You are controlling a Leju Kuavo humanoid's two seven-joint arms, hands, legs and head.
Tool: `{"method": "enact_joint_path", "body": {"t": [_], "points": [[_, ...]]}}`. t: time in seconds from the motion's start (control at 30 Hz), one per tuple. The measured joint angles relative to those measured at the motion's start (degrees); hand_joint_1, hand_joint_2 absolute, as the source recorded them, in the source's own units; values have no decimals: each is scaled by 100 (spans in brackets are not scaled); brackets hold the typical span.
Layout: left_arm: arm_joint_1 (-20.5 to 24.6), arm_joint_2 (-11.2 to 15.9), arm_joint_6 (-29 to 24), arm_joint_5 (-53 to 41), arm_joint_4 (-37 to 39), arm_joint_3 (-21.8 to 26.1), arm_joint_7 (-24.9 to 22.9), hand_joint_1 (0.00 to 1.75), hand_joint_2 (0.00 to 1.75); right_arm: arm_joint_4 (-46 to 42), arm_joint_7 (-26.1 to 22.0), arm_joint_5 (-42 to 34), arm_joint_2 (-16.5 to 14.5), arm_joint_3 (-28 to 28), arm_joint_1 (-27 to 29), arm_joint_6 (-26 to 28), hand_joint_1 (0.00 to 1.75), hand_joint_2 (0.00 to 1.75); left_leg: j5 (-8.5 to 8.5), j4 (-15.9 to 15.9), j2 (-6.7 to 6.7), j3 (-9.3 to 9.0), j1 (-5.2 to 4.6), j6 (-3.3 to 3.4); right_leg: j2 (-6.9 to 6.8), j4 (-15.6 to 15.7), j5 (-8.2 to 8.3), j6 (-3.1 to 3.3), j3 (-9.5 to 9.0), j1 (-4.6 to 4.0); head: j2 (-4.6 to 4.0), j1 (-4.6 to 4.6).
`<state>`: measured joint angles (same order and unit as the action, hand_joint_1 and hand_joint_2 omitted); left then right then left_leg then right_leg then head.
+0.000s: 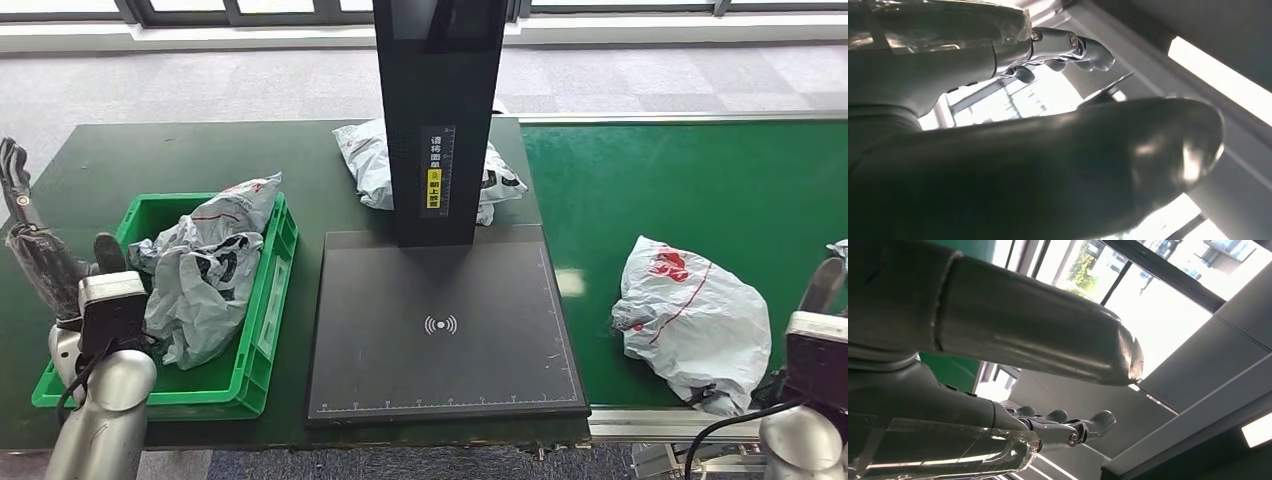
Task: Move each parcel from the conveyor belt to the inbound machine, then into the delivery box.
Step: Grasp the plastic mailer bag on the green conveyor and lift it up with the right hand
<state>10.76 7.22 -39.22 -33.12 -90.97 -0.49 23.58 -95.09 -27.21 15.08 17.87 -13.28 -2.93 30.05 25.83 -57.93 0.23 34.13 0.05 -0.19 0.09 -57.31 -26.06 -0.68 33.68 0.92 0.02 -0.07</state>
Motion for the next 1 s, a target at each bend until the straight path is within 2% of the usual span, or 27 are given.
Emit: {"method": "enact_joint_path", "body": {"t": [0.1,0.2,0.33,0.5,0.63,1.0], "points": [[-49,-239,-62,-188,-239,260,571,0,0,-33,15,-12,-2,-1,43,69,0,0,0,-1,-3,0,-2,1,-1,1,0,0,-2,3,0,0],[-87,-408,-77,-161,-436,424,796,0,0,-62,32,-58,-2,-4,104,110,0,0,1,-2,-4,0,-4,2,-1,1,0,-1,-2,4,0,0],[-86,-524,-80,-79,-559,548,878,0,0,-71,33,-78,-2,-5,129,137,0,0,1,-1,-4,0,-4,2,0,2,0,-1,0,3,0,0],[-61,-541,-80,-57,-543,523,653,0,0,-70,114,-83,3,-5,141,155,0,0,1,-1,-3,-2,-4,2,0,2,0,-1,1,3,0,-1],[-45,-499,-69,78,-494,392,473,0,0,-62,352,101,33,-5,161,52,0,175,1,-1,-3,-2,-4,2,0,2,0,-1,1,3,0,0],[-43,-496,-64,95,-489,370,463,0,0,-59,371,118,38,-5,161,38,0,175,1,-1,-3,-2,-4,2,0,2,0,-1,1,3,0,0]]}}
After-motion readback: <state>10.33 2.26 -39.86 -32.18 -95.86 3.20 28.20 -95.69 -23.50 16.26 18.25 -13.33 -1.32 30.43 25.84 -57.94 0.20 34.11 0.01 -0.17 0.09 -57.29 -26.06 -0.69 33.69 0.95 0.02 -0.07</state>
